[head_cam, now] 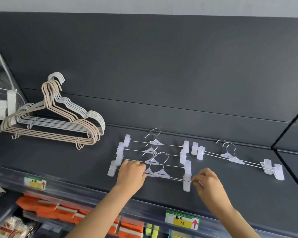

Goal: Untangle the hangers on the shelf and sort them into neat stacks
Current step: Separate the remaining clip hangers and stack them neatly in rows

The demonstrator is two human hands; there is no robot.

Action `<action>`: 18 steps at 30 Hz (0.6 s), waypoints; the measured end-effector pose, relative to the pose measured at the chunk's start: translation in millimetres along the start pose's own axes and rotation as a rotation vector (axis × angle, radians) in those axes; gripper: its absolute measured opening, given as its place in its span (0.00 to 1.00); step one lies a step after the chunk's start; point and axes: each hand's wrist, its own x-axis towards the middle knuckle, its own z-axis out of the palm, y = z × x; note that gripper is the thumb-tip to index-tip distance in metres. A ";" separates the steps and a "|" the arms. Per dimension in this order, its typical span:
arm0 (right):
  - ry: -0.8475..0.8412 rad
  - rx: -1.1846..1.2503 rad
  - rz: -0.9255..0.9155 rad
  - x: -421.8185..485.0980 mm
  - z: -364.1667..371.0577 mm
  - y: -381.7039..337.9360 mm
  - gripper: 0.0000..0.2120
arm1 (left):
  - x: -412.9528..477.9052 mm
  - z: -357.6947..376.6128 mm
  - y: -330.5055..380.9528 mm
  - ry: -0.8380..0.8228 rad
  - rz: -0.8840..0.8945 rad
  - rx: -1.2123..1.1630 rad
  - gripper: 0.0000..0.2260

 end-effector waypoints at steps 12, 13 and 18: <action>0.024 -0.044 0.013 -2.1 -9.5 2.0 0.07 | 1.5 3.7 10.0 0.009 -0.047 0.055 0.13; 0.027 -0.048 0.004 -0.5 -11.4 2.8 0.07 | 1.9 2.7 10.2 0.003 -0.051 0.055 0.13; 0.027 -0.027 -0.054 3.3 -12.0 2.4 0.07 | -1.0 -0.8 7.4 0.112 0.030 -0.058 0.12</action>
